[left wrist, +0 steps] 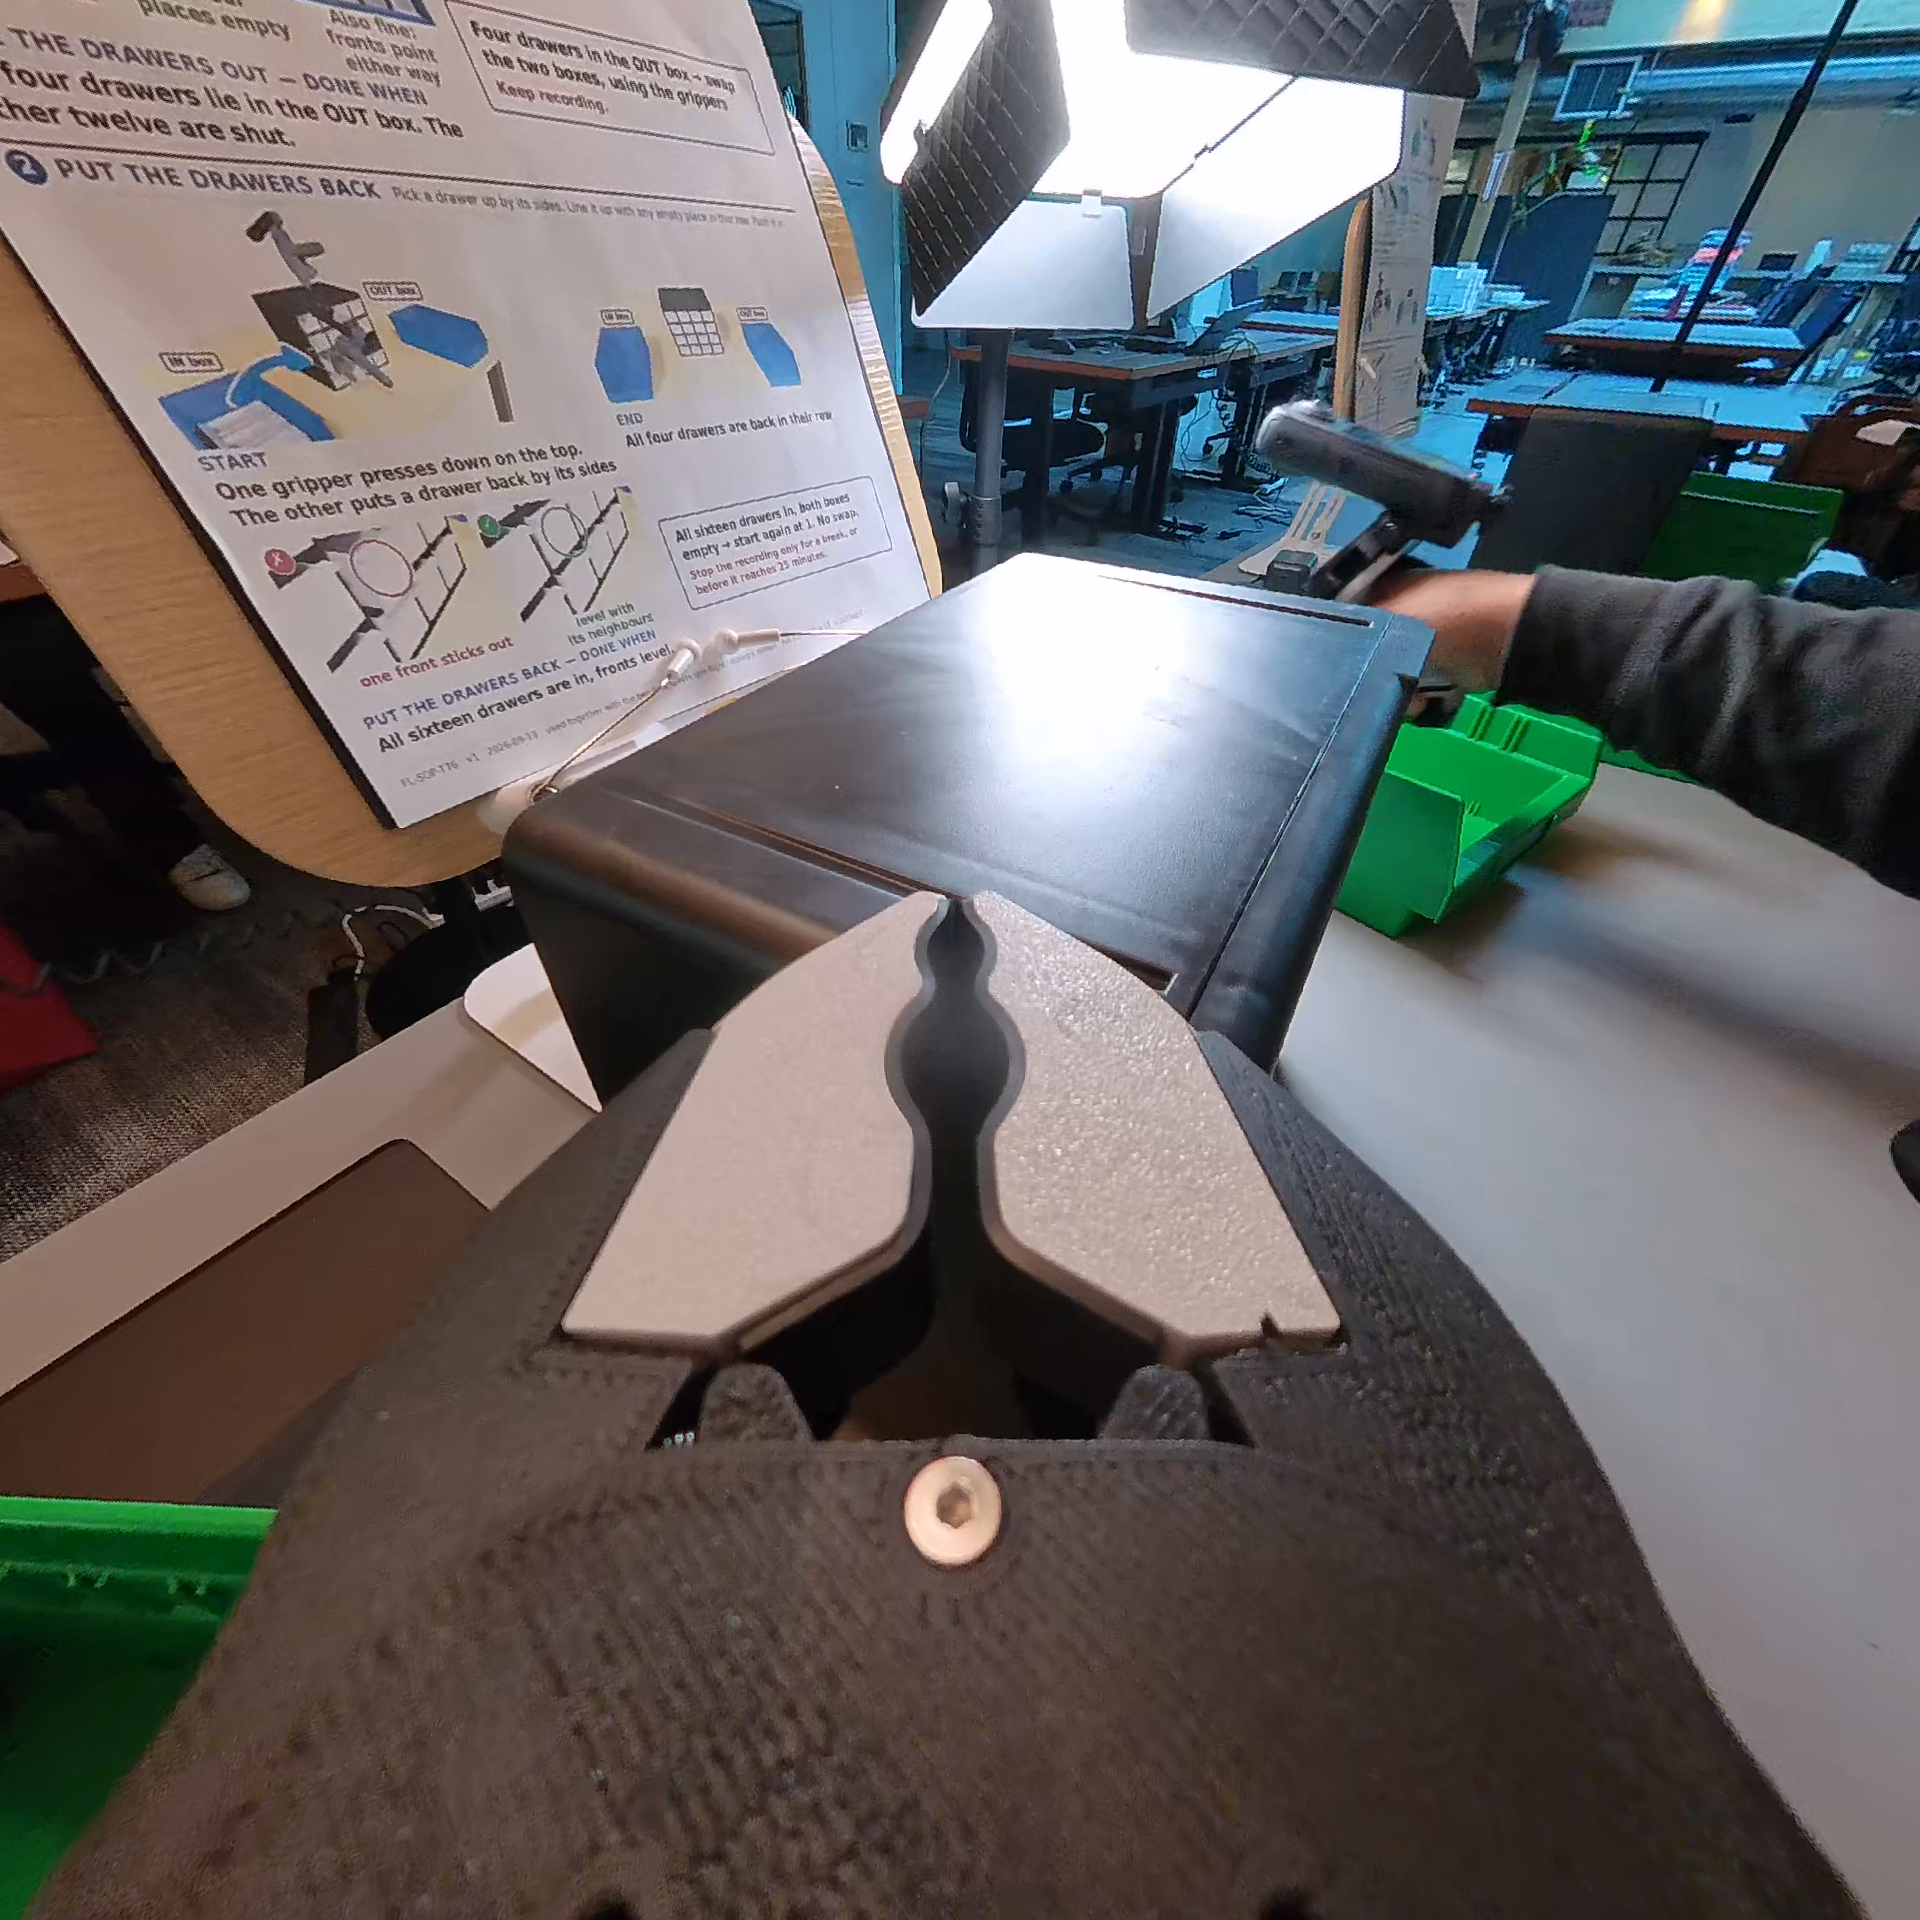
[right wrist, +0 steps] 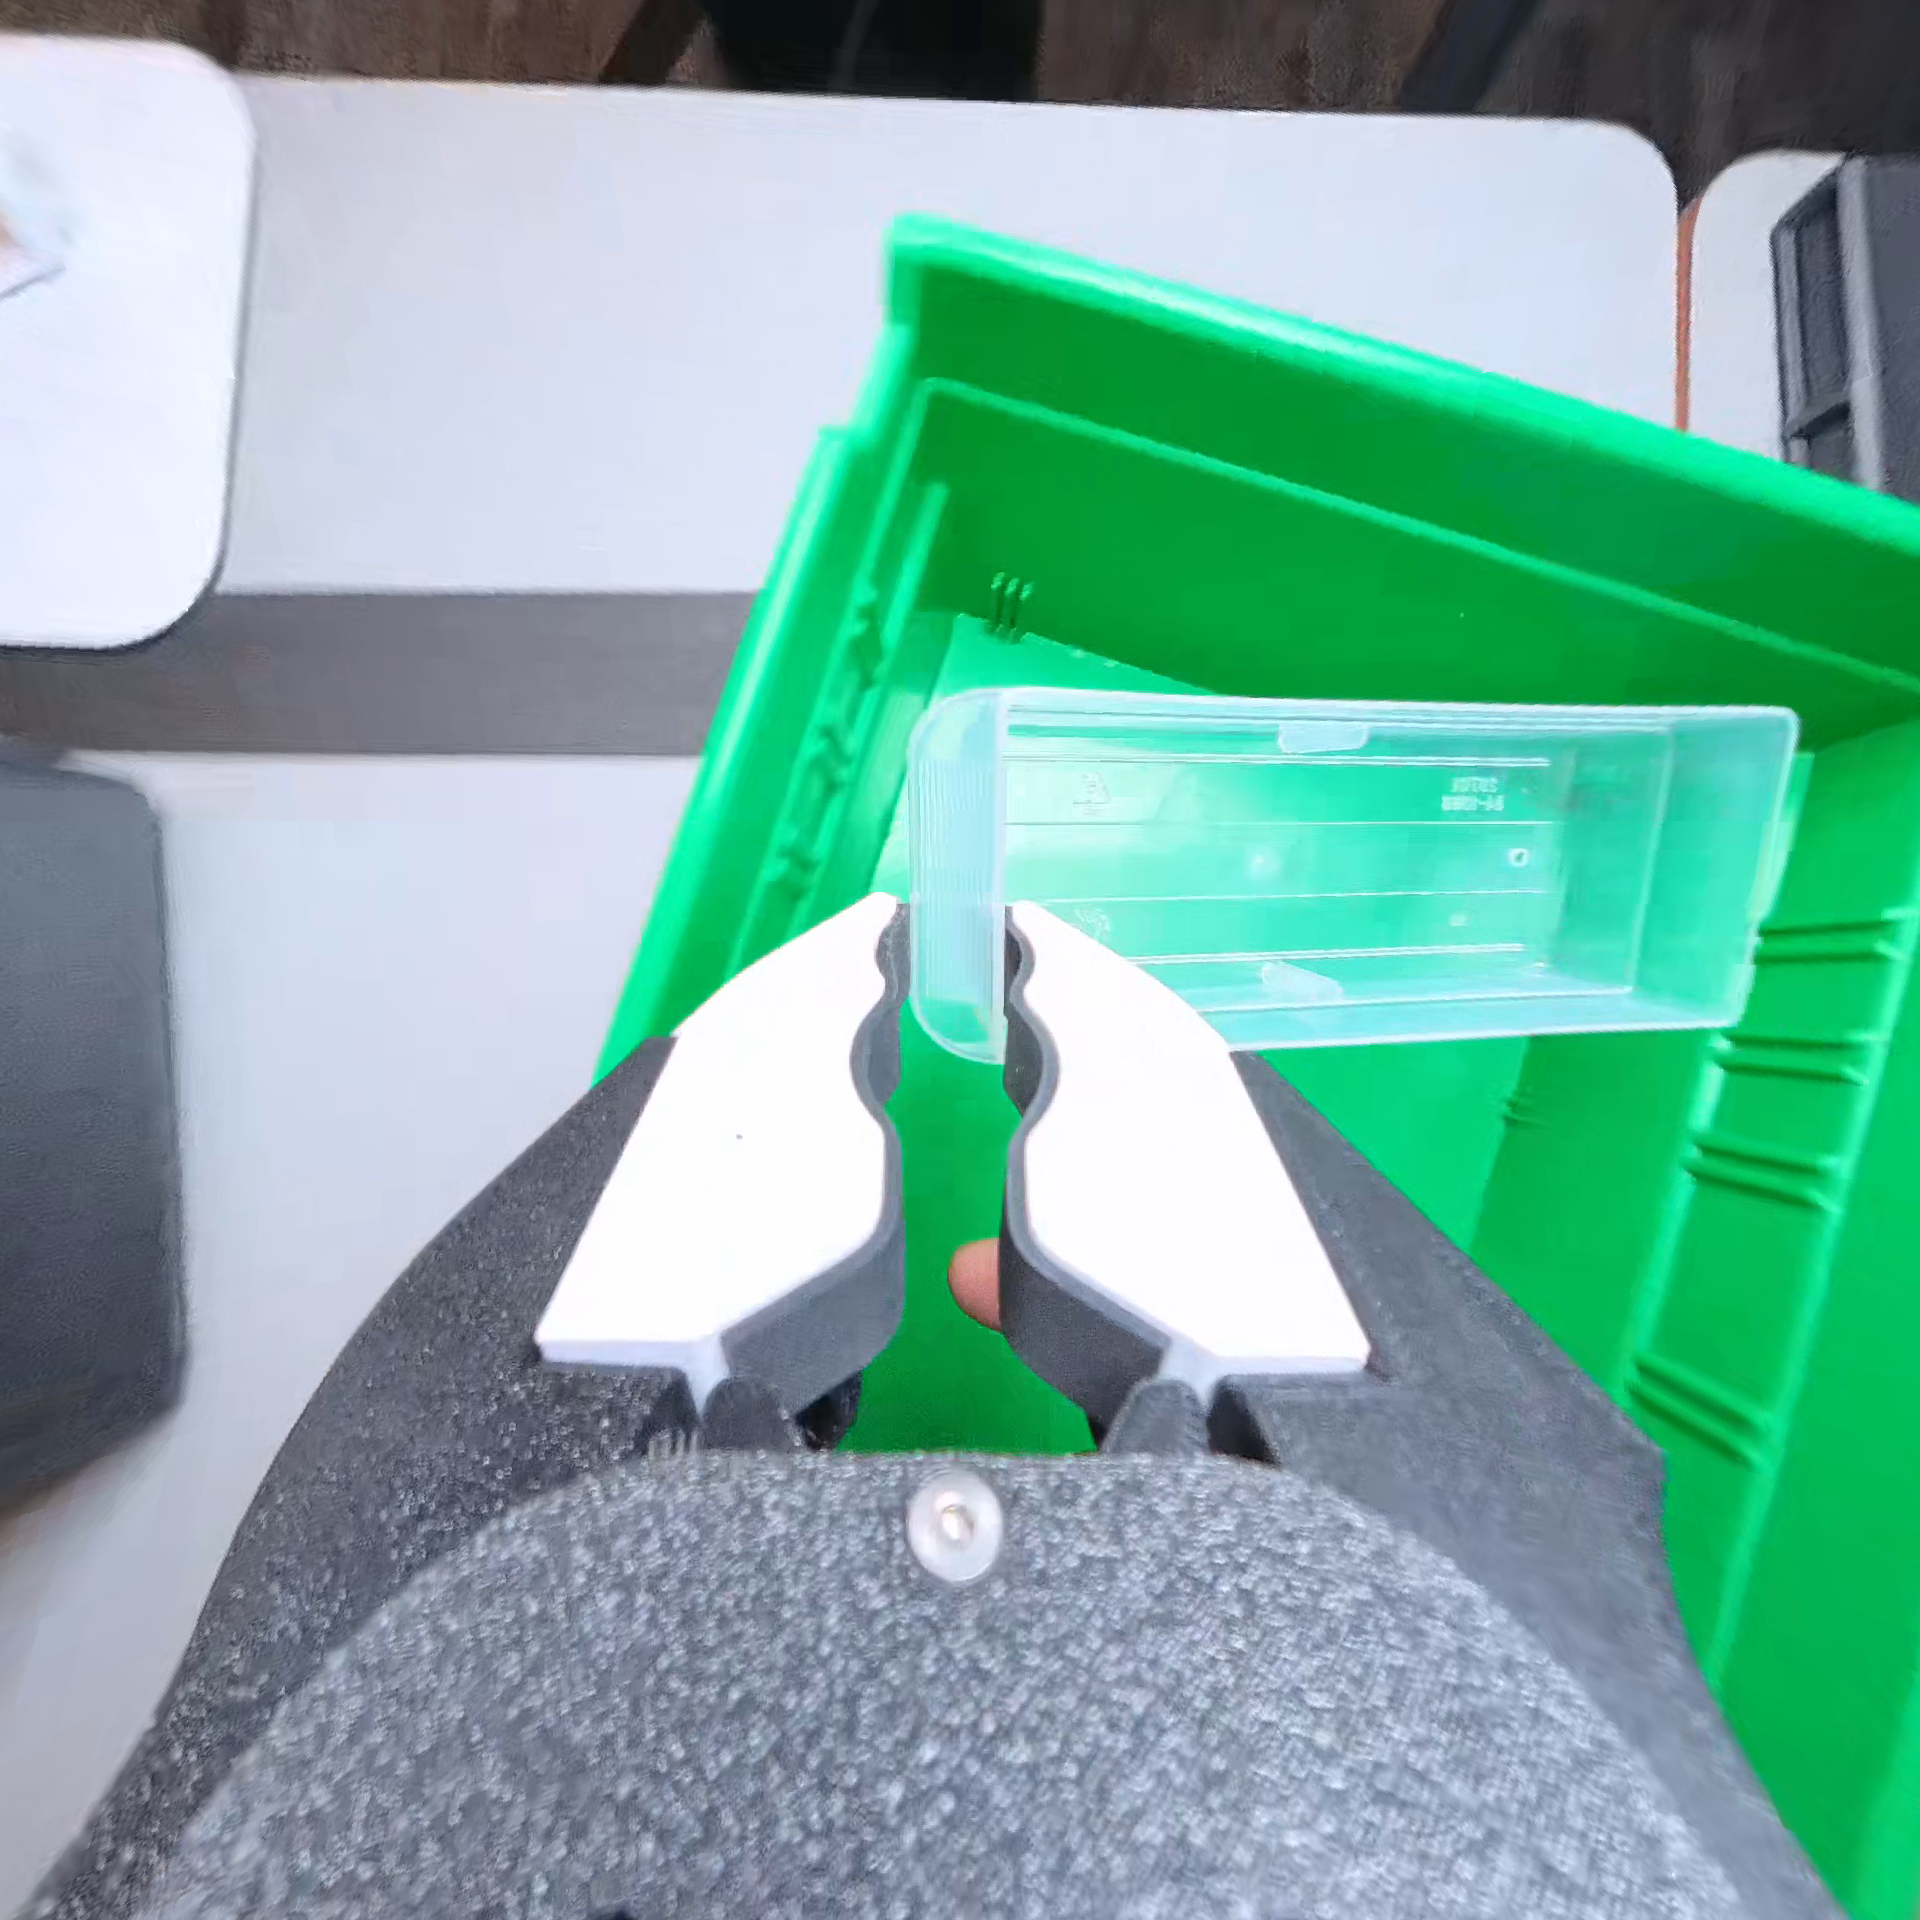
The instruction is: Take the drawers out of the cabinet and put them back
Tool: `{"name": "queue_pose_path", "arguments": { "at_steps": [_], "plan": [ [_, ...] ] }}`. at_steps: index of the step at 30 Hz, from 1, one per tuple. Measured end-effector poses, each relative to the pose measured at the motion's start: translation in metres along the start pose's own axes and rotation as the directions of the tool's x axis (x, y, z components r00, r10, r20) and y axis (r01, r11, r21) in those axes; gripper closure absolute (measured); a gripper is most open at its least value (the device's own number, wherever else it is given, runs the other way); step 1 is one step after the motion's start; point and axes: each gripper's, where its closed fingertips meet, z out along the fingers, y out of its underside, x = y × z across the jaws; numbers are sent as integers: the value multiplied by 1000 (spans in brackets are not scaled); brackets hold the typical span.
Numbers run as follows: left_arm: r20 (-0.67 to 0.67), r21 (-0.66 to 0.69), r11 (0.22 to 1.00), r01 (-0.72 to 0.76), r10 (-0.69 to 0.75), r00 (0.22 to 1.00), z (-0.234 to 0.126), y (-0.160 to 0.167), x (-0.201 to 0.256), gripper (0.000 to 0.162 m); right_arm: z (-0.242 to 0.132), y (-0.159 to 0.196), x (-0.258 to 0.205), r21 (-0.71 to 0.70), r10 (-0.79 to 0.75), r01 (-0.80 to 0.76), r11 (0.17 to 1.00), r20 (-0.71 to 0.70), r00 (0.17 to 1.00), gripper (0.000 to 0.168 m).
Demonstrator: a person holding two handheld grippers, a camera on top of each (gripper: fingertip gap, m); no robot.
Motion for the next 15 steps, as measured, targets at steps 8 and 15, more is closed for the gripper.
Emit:
{"name": "queue_pose_path", "arguments": {
  "at_steps": [8,15],
  "plan": [
    [-5,-3,1000,-20,20,1000,0,0,0,162,51,-20,10,19,137,-139,990,92,986,152],
    [0,-1,1000,-30,30,1000,0,0,0,162,39,-46,7,158,186,-219,963,199,962,135]
  ]
}}
